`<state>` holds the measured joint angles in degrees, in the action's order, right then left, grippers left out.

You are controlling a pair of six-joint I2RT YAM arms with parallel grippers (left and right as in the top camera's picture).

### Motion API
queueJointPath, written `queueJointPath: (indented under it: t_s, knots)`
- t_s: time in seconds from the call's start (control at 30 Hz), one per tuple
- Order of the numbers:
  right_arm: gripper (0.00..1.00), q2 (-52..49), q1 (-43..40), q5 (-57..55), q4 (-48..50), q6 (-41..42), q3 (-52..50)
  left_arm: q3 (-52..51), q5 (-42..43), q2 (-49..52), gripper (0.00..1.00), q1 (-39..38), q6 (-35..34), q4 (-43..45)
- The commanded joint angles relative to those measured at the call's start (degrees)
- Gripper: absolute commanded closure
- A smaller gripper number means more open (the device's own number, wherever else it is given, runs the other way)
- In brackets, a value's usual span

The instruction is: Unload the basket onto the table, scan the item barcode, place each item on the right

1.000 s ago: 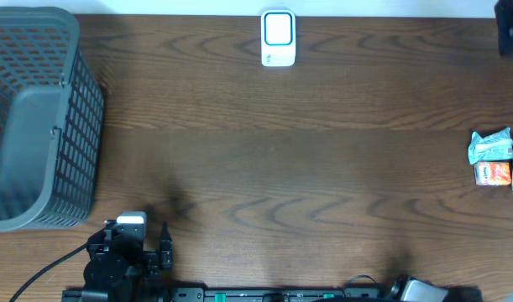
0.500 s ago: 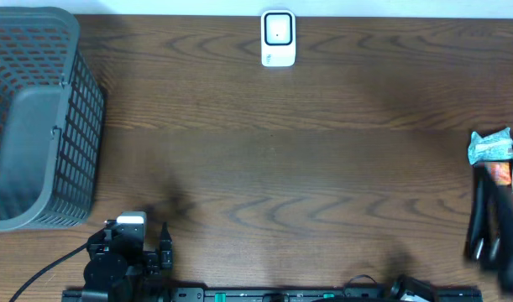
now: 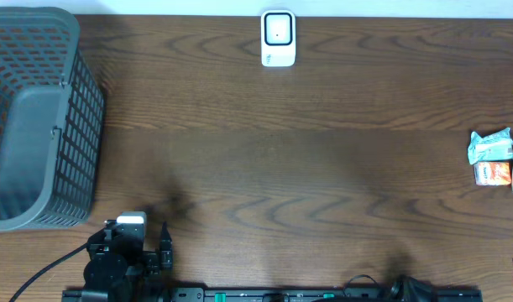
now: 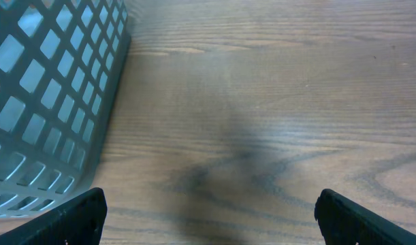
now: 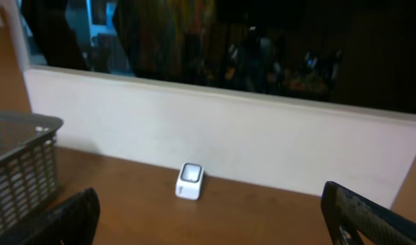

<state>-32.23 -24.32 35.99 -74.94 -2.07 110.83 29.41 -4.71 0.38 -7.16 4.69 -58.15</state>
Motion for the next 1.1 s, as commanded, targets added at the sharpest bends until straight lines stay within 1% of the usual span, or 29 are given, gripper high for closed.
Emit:
queueJointPath:
  t_s: [0.0, 0.07, 0.17, 0.33, 0.43, 0.53, 0.6, 0.7, 0.9, 1.07]
  knots:
    - [0.01, 4.35, 2.23, -0.63, 3.93, -0.96, -7.13, 0.02, -0.48, -0.04, 0.02, 0.13, -0.07, -0.07]
    - [0.01, 6.71, 4.07, -0.63, 7.80, 0.24, -12.13, 0.02, -0.48, -0.04, 0.02, 0.13, -0.07, -0.07]
    - [0.01, 12.04, 8.41, -0.66, 18.43, 2.82, -24.83, 0.02, -0.48, -0.04, 0.02, 0.13, -0.07, -0.04]
    - [0.01, 20.96, 14.23, -0.96, 37.35, 2.89, -47.54, 0.02, -0.48, -0.04, 0.02, 0.13, -0.07, -0.04]
    - [0.01, 26.25, 15.56, -0.94, 50.40, 4.83, -61.05, 0.02, -0.48, -0.07, 0.02, 0.13, -0.07, -0.04]
    - [0.01, 31.30, 15.72, -0.96, 61.46, 6.34, -72.13, 0.02, -0.48, -0.07, 0.02, 0.13, -0.07, -0.04]
    - [0.01, 31.85, 15.87, -1.16, 67.28, 6.29, -77.46, 0.02, -0.48, -0.07, 0.02, 0.13, -0.07, -0.04]
    - [0.01, 31.76, 15.74, -3.23, 70.69, 6.29, -83.38, 0.02, -0.48, -0.07, 0.02, 0.13, -0.07, -0.04]
    - [0.01, 31.93, 15.80, -9.33, 72.76, 6.32, -95.10, 0.02, -0.48, -0.04, 0.02, 0.13, -0.07, -0.04]
    - [0.01, 31.93, 15.80, -9.57, 82.71, 6.29, -105.68, 0.02, -0.48, -0.07, 0.02, 0.13, -0.07, -0.04]
